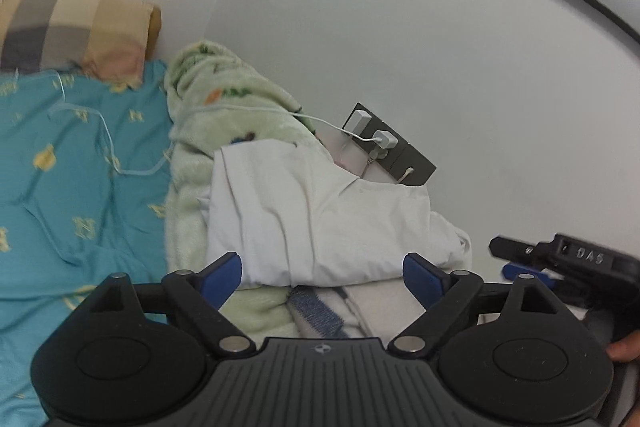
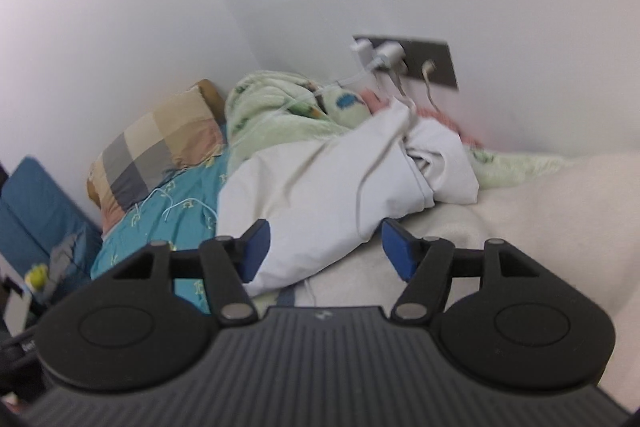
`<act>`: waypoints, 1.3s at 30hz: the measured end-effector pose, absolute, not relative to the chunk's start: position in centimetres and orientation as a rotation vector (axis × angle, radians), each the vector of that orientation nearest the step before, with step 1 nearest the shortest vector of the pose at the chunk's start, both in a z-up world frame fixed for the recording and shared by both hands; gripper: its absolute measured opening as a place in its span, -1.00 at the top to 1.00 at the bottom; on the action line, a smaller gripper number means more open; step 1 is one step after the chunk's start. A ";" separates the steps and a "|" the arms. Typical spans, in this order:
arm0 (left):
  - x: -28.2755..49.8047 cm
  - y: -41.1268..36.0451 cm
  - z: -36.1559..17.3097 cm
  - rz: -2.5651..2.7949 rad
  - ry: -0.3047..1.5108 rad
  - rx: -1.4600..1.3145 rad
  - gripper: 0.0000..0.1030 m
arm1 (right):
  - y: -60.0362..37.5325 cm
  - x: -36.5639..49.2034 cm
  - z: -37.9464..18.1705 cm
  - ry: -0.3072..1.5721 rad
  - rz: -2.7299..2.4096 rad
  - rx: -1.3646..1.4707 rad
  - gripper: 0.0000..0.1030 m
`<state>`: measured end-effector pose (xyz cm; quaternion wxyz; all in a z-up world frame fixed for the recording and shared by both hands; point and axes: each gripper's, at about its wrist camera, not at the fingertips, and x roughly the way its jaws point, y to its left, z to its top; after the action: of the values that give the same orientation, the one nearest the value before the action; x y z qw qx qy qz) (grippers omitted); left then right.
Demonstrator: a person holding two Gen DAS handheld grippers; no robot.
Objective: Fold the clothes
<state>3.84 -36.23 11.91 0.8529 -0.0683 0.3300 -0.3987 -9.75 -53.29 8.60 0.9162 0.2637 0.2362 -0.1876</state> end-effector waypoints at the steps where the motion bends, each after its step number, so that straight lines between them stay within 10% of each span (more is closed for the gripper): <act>1: 2.9 -35.5 12.7 -0.829 0.660 -0.116 -0.88 | -52.5 -10.3 9.1 0.477 -0.379 0.518 -0.27; 9: -3.8 -30.7 17.1 -0.771 0.483 0.018 -1.00 | -46.8 -13.2 11.0 0.422 -0.355 0.367 -0.67; 39: -14.3 -22.2 17.1 -0.644 0.342 0.116 -0.99 | -34.2 -20.1 9.4 0.306 -0.409 0.144 -0.67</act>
<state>-14.30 -22.20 17.11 0.9326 0.0565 0.1674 -0.3147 -20.07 -34.17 9.36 0.9650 0.0713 0.1512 -0.2019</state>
